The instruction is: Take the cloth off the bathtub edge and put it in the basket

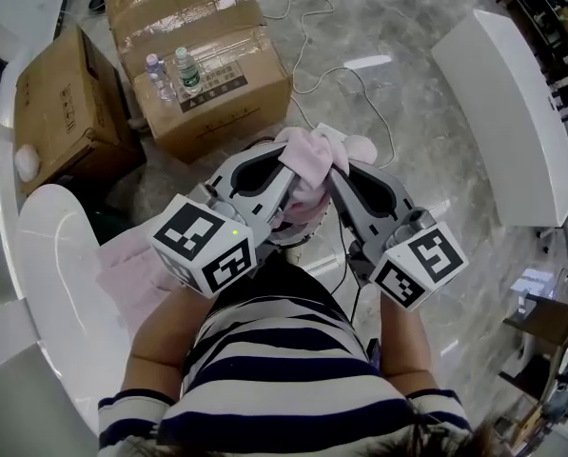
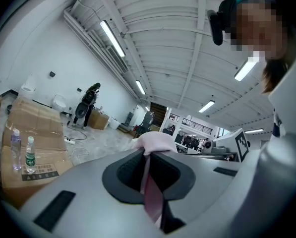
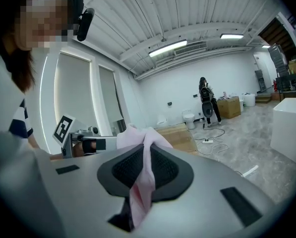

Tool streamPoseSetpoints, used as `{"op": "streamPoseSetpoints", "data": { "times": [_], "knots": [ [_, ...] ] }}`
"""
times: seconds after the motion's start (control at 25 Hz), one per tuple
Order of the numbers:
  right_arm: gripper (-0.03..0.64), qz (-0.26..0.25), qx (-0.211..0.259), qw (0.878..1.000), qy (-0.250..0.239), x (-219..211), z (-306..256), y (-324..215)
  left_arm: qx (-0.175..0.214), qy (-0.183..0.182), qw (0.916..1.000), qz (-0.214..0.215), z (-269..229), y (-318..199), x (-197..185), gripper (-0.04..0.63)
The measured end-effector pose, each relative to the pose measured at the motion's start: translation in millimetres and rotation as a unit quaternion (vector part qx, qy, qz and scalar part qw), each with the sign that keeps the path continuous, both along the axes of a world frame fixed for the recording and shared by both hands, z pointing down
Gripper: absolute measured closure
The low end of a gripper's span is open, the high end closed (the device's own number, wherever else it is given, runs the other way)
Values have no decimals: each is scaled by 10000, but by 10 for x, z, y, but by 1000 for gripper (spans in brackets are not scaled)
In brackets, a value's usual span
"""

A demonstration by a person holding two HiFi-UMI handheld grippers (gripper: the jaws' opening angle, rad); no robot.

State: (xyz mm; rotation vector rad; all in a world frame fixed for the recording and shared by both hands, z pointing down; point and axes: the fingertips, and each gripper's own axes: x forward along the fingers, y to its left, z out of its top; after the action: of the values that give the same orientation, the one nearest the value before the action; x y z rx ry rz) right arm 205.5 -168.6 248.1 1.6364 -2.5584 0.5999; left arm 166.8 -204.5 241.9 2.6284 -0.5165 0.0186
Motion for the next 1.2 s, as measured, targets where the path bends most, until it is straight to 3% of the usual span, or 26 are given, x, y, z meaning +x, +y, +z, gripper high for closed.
{"op": "streamPoseSetpoints", "data": {
  "times": [0.4,0.8,1.04,1.2],
  "knots": [
    [560,-100,-44,9999,-82,201,37,-57,-15,100,9999,29,-10,28,259,568],
    [560,-447,-740,9961,-158,58,628,-105,-553,-379,9972,-333,616,23,49,568],
    [560,-613,-1008,9930,-113,-21,934,-166,-696,-466,9957,-407,909,5,-86,566],
    [560,-725,-1259,9894,-20,-62,1261,-160,-792,-729,9933,-414,1259,22,-177,567]
  ]
}}
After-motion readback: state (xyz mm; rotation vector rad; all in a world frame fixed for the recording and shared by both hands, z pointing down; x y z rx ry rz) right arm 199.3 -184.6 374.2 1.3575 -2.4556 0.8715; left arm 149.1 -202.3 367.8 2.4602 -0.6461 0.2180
